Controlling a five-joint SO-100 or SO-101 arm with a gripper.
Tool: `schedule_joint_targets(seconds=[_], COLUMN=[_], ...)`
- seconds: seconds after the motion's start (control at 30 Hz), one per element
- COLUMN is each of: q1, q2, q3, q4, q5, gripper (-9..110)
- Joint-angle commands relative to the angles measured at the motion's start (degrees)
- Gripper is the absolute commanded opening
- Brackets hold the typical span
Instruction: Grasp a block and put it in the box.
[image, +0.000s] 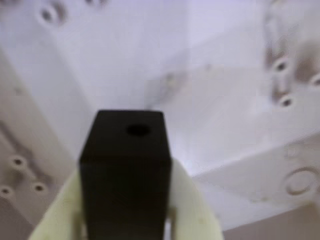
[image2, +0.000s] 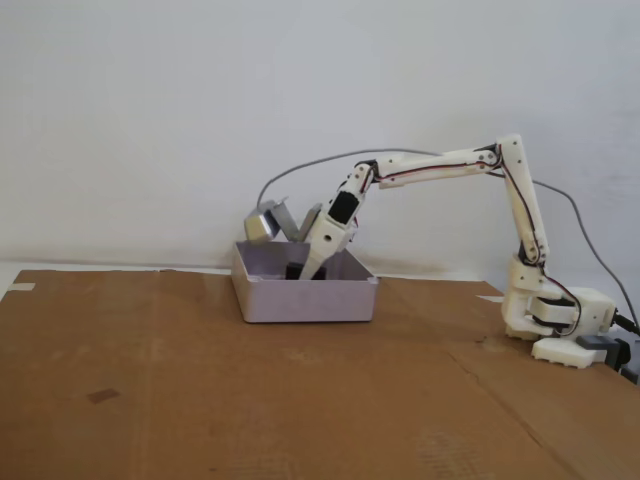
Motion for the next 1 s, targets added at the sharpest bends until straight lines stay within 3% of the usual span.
schedule_joint_targets(seconds=[0.0, 0.57, 0.8, 0.97], q1=[-0.3, -0.2, -0.3, -0.4], q2=[9.8, 10.0, 10.0, 10.0], q3=[-1.2, -2.0, -1.8, -2.0], q4=[-2.4, -2.5, -2.5, -2.5], q5=[0.1, 0.2, 0.2, 0.2], gripper=[0, 0, 20, 25])
